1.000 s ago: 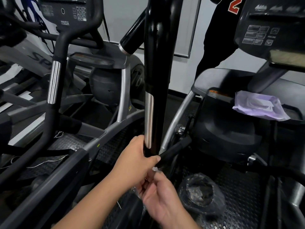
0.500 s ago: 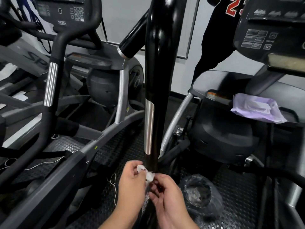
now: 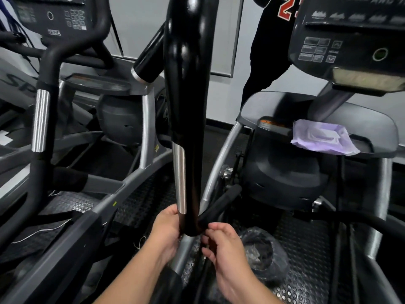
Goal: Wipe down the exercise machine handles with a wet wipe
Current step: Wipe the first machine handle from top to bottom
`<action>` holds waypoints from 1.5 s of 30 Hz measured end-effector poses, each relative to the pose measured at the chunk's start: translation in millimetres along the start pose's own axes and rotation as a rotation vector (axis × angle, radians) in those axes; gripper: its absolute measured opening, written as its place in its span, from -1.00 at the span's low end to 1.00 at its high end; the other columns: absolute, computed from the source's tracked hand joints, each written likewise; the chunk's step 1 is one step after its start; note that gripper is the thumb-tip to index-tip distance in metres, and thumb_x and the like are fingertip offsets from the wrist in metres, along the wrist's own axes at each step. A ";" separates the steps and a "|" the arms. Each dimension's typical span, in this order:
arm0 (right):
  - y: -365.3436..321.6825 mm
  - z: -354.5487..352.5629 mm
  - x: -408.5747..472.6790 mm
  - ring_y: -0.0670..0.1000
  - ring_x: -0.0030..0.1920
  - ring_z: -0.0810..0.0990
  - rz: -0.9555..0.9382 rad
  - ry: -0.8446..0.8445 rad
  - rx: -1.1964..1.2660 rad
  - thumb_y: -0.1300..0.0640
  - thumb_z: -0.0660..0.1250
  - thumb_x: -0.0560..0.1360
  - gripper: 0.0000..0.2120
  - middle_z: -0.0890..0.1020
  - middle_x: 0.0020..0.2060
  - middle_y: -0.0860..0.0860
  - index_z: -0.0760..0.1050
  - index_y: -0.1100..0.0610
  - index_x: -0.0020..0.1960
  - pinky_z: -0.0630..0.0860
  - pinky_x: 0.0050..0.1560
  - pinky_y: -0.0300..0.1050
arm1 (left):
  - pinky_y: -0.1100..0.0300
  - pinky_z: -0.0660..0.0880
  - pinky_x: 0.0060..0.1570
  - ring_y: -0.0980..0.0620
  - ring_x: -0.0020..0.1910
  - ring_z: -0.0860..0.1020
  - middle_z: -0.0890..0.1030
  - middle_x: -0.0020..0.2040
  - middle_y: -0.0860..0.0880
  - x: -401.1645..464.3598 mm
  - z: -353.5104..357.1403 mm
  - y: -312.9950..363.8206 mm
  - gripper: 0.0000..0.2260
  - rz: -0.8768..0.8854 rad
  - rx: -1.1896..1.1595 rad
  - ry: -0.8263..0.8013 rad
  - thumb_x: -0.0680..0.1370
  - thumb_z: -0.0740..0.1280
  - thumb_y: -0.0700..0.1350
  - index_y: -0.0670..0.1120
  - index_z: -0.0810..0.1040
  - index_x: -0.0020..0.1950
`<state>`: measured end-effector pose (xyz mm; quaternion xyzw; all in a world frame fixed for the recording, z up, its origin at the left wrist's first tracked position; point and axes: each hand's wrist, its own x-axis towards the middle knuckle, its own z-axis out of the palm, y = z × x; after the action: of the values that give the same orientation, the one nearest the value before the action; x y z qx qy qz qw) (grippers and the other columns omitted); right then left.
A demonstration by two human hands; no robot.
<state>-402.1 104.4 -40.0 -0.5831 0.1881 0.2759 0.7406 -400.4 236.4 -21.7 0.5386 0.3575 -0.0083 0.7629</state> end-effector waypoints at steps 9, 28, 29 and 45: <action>-5.2 -10.0 -0.2 -0.09 -0.22 0.57 -0.027 -0.013 -0.286 0.26 0.27 0.58 -0.80 0.65 -0.20 -0.01 0.59 0.05 0.10 0.47 -0.20 -0.24 | 0.25 0.52 -0.44 0.02 -0.40 0.60 0.63 -0.28 -0.18 46.4 -9.0 -7.0 -0.90 -0.061 0.207 -0.093 0.49 0.35 -0.39 -0.31 0.64 -0.06; -28.8 -14.7 11.1 0.08 0.44 0.37 -0.414 -0.299 -1.325 0.17 0.13 0.60 -0.65 0.38 0.42 0.03 0.47 0.19 0.34 0.36 0.44 -0.02 | 0.43 0.47 -0.31 0.20 -0.33 0.59 0.68 -0.34 0.04 118.0 41.2 -26.1 -0.90 0.158 0.554 -0.213 0.46 0.44 -0.42 -0.25 0.65 -0.13; -32.0 -15.5 12.4 0.08 0.45 0.37 -0.445 -0.304 -1.359 0.17 0.14 0.59 -0.65 0.40 0.43 0.04 0.47 0.19 0.34 0.37 0.43 -0.02 | 0.46 0.44 -0.37 0.25 -0.41 0.57 0.66 -0.41 0.07 116.2 41.5 -25.0 -0.87 0.145 0.543 -0.222 0.47 0.38 -0.47 -0.27 0.62 -0.14; -23.5 -20.1 24.7 0.16 0.23 0.54 -0.512 -0.307 -1.492 0.21 0.13 0.52 -0.67 0.53 0.26 0.02 0.52 0.13 0.22 0.53 0.21 0.08 | 0.31 0.27 -0.50 0.06 -0.45 0.34 0.47 -0.42 -0.10 129.5 35.8 -36.6 -0.83 0.159 0.565 -0.242 0.47 0.33 -0.43 -0.19 0.59 -0.20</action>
<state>-367.3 85.7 -41.9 -0.9050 -0.2894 0.2274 0.2135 -299.4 239.7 -117.5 0.7506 0.2045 -0.1114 0.6184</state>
